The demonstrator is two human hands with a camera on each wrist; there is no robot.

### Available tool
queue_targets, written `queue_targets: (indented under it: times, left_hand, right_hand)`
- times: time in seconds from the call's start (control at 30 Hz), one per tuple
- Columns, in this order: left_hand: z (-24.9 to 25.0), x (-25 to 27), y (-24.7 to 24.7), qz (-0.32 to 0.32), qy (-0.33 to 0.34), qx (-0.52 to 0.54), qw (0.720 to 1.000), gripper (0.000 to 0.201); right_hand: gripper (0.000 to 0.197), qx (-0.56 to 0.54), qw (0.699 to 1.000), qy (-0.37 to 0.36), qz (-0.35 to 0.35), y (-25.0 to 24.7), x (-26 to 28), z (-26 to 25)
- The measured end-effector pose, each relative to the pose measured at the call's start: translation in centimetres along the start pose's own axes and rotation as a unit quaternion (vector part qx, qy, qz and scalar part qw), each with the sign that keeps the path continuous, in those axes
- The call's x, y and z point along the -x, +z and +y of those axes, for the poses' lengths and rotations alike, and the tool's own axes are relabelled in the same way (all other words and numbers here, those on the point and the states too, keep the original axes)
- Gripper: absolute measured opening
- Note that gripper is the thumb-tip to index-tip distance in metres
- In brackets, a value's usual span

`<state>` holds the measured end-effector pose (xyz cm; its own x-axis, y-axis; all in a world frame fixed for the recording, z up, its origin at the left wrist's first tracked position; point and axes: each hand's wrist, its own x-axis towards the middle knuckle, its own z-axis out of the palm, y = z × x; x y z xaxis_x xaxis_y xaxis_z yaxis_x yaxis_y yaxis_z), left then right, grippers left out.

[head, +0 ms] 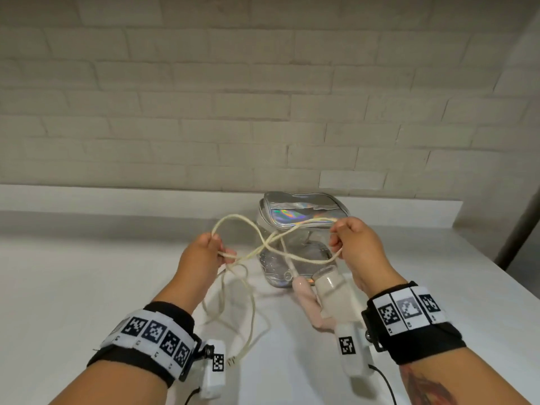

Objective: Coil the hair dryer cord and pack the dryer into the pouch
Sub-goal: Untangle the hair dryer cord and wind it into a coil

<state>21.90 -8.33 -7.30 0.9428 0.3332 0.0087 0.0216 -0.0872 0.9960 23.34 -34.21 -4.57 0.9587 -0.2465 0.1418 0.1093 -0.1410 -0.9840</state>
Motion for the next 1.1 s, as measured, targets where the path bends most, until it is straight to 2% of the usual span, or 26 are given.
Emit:
queue_targets:
  times: [0.07, 0.1, 0.17, 0.2, 0.23, 0.3, 0.33, 0.4, 0.43, 0.47, 0.53, 0.63, 0.7, 0.73, 0.77, 0.83, 0.87, 0.9, 0.93, 0.97, 1.03, 1.1]
  left_hand:
    - [-0.9, -0.2, -0.4, -0.053, -0.07, -0.108, 0.99, 0.019]
    - [-1.2, -0.1, -0.8, -0.102, -0.081, -0.192, 0.973, 0.02]
    - [-0.9, 0.1, -1.5, -0.191, -0.041, -0.352, 0.916, 0.041]
    - [-0.2, 0.4, -1.7, -0.195, -0.006, -0.382, 0.903, 0.051]
    - [0.8, 0.6, -1.7, -0.174, 0.036, -0.374, 0.91, 0.058]
    - [2.9, 1.3, -0.9, -0.107, 0.135, -0.247, 0.954, 0.065]
    - [4.0, 1.7, -0.2, -0.11, 0.171, -0.166, 0.965, 0.064]
    - [5.7, 2.4, 1.5, -0.197, 0.215, -0.072, 0.954, 0.048]
    - [6.2, 2.8, 2.5, -0.239, 0.231, -0.073, 0.94, 0.038]
    - [6.3, 3.0, 3.3, -0.254, 0.242, -0.105, 0.93, 0.027]
    - [5.8, 2.5, 4.1, -0.255, 0.242, -0.205, 0.914, 0.011]
    - [3.0, 0.9, 3.4, -0.244, 0.18, -0.331, 0.894, 0.015]
    - [1.7, 0.7, 2.6, -0.239, 0.147, -0.322, 0.904, 0.021]
    - [1.5, 0.7, 2.3, -0.223, 0.149, -0.311, 0.912, 0.024]
    - [1.6, 0.7, 2.0, -0.2, 0.159, -0.302, 0.918, 0.027]
    - [2.7, 0.8, 1.7, -0.162, 0.183, -0.253, 0.936, 0.03]
    - [3.4, 0.9, 1.6, -0.153, 0.193, -0.22, 0.944, 0.03]
    - [4.1, 0.9, 1.5, -0.144, 0.203, -0.208, 0.946, 0.029]
    - [4.8, 0.9, 1.4, -0.136, 0.217, -0.22, 0.941, 0.028]
    - [5.5, 0.9, 1.4, -0.128, 0.231, -0.252, 0.931, 0.028]
    - [6.5, 0.8, 1.4, -0.106, 0.248, -0.331, 0.905, 0.029]
    - [7.2, 0.8, 1.3, -0.08, 0.261, -0.402, 0.874, 0.031]
  right_hand:
    - [0.028, -0.079, 0.996, -0.025, -0.015, 0.2, 0.5, -0.6]
    - [0.027, -0.106, 0.993, -0.032, -0.03, 0.3, 0.7, -1.0]
    - [0.026, -0.108, 0.991, -0.051, -0.065, 0.4, 0.9, -1.9]
    - [0.026, -0.094, 0.99, -0.063, -0.083, 0.5, 1.0, -2.3]
    - [0.025, -0.076, 0.989, -0.075, -0.099, 0.6, 1.0, -2.6]
    - [0.025, -0.044, 0.985, -0.099, -0.136, 1.2, 1.4, -3.2]
    - [0.025, -0.033, 0.981, -0.112, -0.153, 1.5, 1.6, -3.5]
    - [0.025, -0.024, 0.973, -0.139, -0.18, 2.4, 2.2, -4.2]
    - [0.024, -0.031, 0.97, -0.15, -0.187, 2.8, 2.6, -4.6]
    - [0.022, -0.05, 0.968, -0.16, -0.188, 3.0, 2.9, -5.1]
    - [0.02, -0.12, 0.963, -0.171, -0.168, 2.9, 3.3, -6.2]
    - [0.024, -0.261, 0.942, -0.183, -0.106, 1.3, 3.0, -7.6]
    - [0.026, -0.331, 0.922, -0.186, -0.077, 0.0, 2.3, -7.8]
    - [0.027, -0.336, 0.922, -0.179, -0.067, -0.6, 2.0, -7.6]
    - [0.028, -0.318, 0.933, -0.157, -0.063, -1.0, 1.8, -7.2]
    - [0.03, -0.186, 0.975, -0.092, -0.074, -1.5, 1.4, -6.4]
    - [0.028, -0.066, 0.991, -0.07, -0.088, -1.6, 1.4, -6.0]
    - [0.025, 0.09, 0.989, -0.068, -0.096, -1.8, 1.5, -5.8]
    - [0.026, 0.243, 0.962, -0.085, -0.094, -1.9, 1.7, -5.8]
    - [0.043, 0.367, 0.918, -0.117, -0.093, -1.8, 2.2, -6.1]
    - [0.08, 0.462, 0.852, -0.21, -0.126, -1.3, 3.7, -7.2]
    - [0.099, 0.512, 0.795, -0.254, -0.203, -0.8, 5.3, -8.5]
